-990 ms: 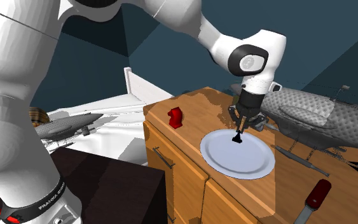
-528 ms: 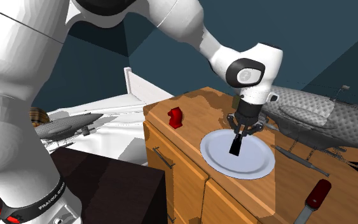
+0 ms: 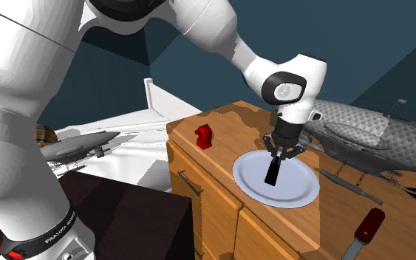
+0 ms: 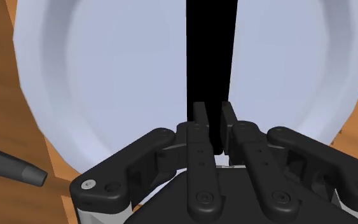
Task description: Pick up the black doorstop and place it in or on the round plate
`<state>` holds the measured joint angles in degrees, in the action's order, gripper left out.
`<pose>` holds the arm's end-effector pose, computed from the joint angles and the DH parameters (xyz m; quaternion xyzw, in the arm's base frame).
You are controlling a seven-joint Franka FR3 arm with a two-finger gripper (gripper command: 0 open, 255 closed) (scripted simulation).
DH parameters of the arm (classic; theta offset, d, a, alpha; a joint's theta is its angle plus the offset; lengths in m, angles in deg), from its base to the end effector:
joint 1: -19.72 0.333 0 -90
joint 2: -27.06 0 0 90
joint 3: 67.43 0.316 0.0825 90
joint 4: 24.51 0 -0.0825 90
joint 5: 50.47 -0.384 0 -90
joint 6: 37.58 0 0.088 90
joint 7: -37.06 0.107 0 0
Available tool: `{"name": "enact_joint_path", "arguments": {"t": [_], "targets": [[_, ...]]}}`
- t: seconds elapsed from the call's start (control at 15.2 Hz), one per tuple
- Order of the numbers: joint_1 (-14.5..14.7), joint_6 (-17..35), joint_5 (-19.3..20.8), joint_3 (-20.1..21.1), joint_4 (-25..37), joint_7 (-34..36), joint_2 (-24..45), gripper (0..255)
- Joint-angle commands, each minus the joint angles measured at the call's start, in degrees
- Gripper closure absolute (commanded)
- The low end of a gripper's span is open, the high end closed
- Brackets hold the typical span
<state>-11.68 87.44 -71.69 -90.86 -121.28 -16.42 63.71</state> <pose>0.4178 -0.5210 0.2428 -0.9945 0.0937 0.0025 0.0464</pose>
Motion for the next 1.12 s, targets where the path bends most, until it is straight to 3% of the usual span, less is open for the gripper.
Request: {"name": "enact_joint_path", "arguments": {"t": [0.0,0.33,0.59,1.06], "targets": [[0.0,0.0,0.0,0.0,0.0,0.0,0.0,0],[0.0,0.0,0.0,0.0,0.0,0.0,0.0,0],[0.4,-5.4,2.0,-1.4,2.0,1.2,-3.6,0],[0.4,-5.4,2.0,-1.4,2.0,1.2,-3.6,0]]}}
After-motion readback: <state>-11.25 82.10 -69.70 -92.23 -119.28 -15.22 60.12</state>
